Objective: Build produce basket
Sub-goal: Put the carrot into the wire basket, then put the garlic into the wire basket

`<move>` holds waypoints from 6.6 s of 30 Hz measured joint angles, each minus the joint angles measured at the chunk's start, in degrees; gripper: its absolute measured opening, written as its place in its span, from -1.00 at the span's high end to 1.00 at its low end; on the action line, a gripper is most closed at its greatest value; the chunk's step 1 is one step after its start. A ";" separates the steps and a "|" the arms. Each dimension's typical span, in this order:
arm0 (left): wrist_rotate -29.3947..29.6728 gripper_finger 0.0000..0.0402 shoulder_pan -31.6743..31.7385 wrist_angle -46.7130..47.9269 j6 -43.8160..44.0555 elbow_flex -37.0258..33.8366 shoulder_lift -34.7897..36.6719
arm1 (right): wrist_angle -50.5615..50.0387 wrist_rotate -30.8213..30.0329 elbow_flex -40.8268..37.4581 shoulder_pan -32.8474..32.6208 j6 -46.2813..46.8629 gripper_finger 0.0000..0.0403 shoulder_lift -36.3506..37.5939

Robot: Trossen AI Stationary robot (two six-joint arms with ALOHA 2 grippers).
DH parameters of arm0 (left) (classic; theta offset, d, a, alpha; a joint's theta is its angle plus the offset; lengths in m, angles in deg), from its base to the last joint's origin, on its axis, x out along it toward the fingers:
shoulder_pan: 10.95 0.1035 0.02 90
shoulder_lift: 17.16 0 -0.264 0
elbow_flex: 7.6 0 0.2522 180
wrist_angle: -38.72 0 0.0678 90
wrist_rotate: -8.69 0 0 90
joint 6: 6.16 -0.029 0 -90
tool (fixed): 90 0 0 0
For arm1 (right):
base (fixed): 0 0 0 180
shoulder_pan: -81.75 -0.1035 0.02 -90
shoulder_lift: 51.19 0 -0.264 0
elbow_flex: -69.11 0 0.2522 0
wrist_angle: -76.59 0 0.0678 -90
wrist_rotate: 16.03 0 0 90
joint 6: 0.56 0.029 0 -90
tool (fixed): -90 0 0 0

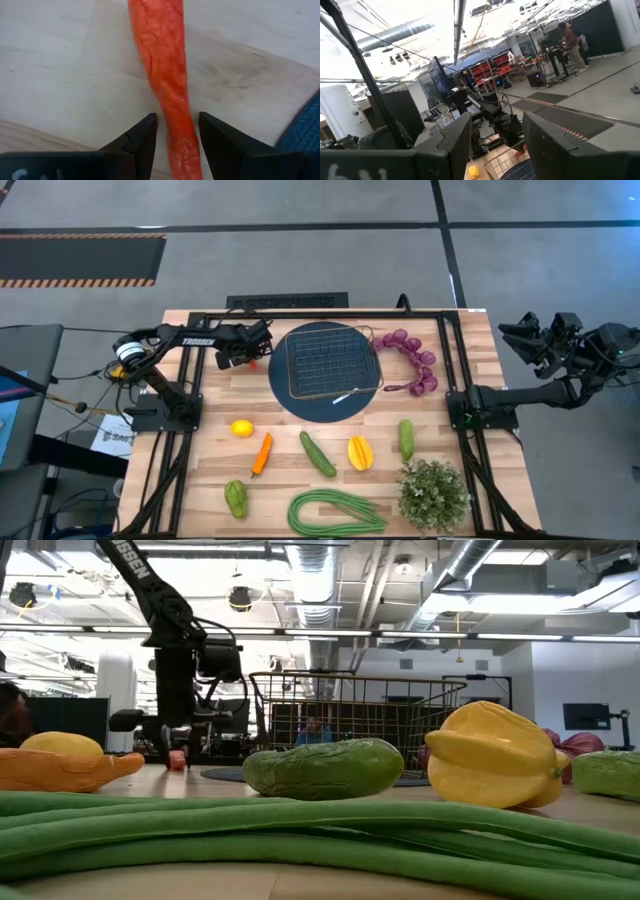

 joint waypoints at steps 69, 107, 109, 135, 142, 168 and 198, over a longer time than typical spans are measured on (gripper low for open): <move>-22.42 0.57 -21.47 28.56 -60.40 78.69 -29.62 | 1.03 -0.19 -0.04 0.07 -0.36 0.23 0.00; -11.81 0.86 -22.76 37.00 -56.65 78.99 -30.34 | 1.62 0.14 -0.02 0.05 -2.02 0.21 0.02; -11.68 0.86 -22.78 36.59 -56.07 78.97 -30.34 | 1.61 0.14 -0.02 0.07 -2.04 0.22 0.02; 10.93 0.96 -31.85 58.66 -37.72 82.93 -18.76 | 1.67 0.23 -0.02 0.07 -1.96 0.18 -0.02; 11.82 0.96 -36.11 58.70 -28.07 71.70 -4.52 | 1.64 1.65 -0.04 0.04 -1.94 0.18 -0.02; -17.48 0.64 -58.83 25.26 0.97 19.08 11.89 | 1.68 1.21 -0.04 0.11 4.47 0.15 -0.02; -0.97 0.32 -50.20 6.67 -13.96 23.12 11.98 | -33.51 2.01 -0.02 -3.11 14.78 0.05 -33.54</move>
